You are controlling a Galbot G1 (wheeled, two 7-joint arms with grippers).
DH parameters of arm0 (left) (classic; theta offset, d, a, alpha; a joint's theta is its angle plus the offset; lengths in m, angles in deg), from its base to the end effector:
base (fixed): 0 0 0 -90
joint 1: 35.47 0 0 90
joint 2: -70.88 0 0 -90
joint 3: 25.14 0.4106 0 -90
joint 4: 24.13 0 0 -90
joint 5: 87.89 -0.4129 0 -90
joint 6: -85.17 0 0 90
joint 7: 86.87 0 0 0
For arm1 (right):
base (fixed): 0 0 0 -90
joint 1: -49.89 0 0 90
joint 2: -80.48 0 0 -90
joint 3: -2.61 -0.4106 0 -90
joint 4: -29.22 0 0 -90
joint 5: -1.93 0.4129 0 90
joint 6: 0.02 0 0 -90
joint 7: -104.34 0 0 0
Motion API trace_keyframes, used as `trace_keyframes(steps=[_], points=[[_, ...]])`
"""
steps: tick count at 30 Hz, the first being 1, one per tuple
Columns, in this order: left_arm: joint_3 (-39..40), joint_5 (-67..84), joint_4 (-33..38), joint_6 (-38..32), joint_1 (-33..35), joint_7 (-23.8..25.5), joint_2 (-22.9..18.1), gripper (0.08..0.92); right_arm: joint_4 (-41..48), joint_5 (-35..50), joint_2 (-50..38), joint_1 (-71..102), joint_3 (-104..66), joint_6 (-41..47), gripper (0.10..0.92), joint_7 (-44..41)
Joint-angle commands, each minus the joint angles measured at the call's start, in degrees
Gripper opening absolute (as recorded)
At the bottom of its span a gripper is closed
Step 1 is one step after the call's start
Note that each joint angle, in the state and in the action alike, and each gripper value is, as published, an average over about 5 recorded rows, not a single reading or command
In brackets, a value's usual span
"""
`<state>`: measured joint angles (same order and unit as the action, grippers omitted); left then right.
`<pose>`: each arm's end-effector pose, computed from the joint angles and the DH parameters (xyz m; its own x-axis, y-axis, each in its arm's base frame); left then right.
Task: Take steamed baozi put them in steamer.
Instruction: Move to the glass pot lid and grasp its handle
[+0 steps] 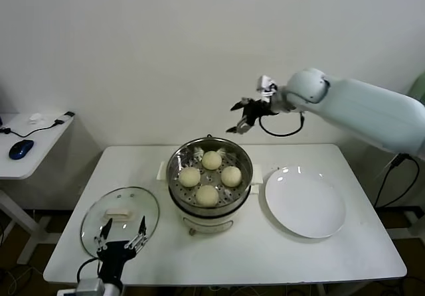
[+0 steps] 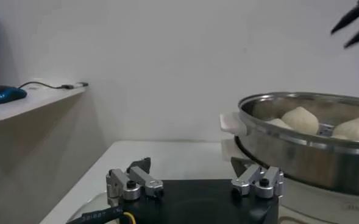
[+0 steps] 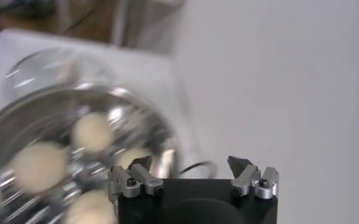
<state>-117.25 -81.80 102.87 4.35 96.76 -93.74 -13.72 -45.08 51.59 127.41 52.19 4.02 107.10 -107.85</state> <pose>0.1363 0.0273 -0.3401 -0.9644 -0.0913 0.2480 -0.0896 0.9958 0.0185 0.6520 -0.0664 -0.0360 -0.5328 -0.6189 0.5772 -0.8458 0.3668 -0.3874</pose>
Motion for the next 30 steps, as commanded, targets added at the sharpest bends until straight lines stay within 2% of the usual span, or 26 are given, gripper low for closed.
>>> trace_keyframes(steps=[1, 5, 9, 14, 20, 25, 30], points=[[-0.5, -1.6, -1.0, -0.2, -1.4, -0.3, 1.6, 0.823, -10.4, -3.0, -19.6, 59.5, -66.6, -3.1, 0.823, 30.6], [-0.6, -4.5, -2.3, -1.3, -2.6, 0.1, 1.7, 0.823, -14.9, -7.7, -15.1, 83.1, -89.2, -6.0, 0.823, 28.3], [-0.6, -5.6, -3.3, -1.9, -3.2, -0.1, 2.0, 0.823, -18.7, -14.6, -8.6, 99.6, -101.0, -12.8, 0.823, 24.4], [-0.7, -6.6, -4.5, -2.7, -4.0, -1.0, 2.9, 0.823, -19.9, -18.7, 1.0, 111.6, -105.5, -24.3, 0.823, 21.8], [-1.2, -12.2, -7.0, -7.5, -4.7, -2.5, 4.1, 0.823, -18.5, -21.2, 10.2, 115.0, -102.3, -32.4, 0.823, 21.2], [-1.8, -23.7, -10.9, -11.4, -5.4, -7.2, 5.8, 0.823, -18.0, -23.1, 15.6, 115.2, -99.5, -32.6, 0.823, 21.9], [-2.9, -51.7, -19.8, -15.7, -6.4, -17.0, 9.2, 0.823, -18.8, -27.0, 19.0, 114.8, -96.8, -29.3, 0.823, 25.8]])
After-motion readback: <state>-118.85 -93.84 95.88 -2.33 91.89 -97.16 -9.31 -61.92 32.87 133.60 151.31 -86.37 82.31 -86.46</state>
